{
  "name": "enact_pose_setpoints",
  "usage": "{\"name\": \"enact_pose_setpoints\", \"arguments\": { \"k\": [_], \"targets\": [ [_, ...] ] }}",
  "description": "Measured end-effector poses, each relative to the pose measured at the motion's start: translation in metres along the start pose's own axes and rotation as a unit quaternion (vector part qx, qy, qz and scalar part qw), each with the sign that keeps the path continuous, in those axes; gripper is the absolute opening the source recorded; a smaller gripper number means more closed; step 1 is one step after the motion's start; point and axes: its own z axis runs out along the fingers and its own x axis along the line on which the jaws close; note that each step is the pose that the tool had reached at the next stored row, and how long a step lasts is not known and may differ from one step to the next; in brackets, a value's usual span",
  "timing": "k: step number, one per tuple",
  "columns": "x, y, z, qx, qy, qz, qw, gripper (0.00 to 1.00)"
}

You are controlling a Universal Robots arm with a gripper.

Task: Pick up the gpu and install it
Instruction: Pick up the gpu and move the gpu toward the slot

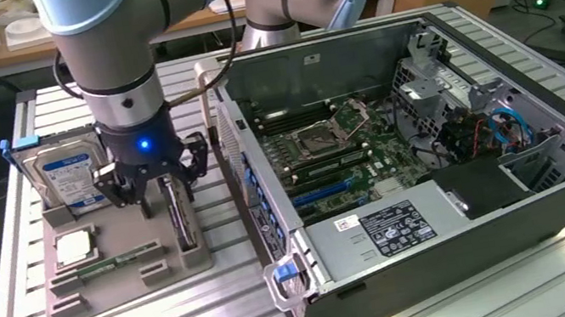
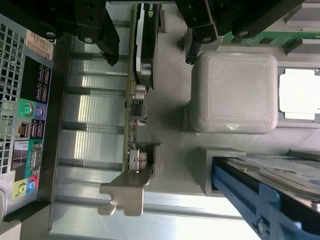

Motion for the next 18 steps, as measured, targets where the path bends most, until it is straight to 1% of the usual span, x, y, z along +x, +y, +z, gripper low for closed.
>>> {"name": "enact_pose_setpoints", "arguments": {
  "k": [2,6,8,11,13,14,18],
  "targets": [
    [-0.0004,0.0000,0.0018,0.0002,-0.0002,0.001,1.0000,0.65],
    [-0.0005,-0.0001,0.0053,0.0014,-0.0009,0.013,0.9999,0.65],
    [-0.0005,-0.0001,0.0056,0.0018,-0.0007,0.018,0.9998,0.65],
    [-0.0006,-0.0001,0.0058,0.0021,-0.0008,0.018,0.9998,0.65],
    [-0.0006,-0.0001,0.0058,0.0021,-0.0008,0.018,0.9998,0.63],
    [-0.0006,0.0000,0.0058,0.0022,-0.0008,0.018,0.9998,0.56],
    [-0.0006,0.0000,0.0058,0.0022,-0.0008,0.018,0.9998,0.56]
  ]
}}
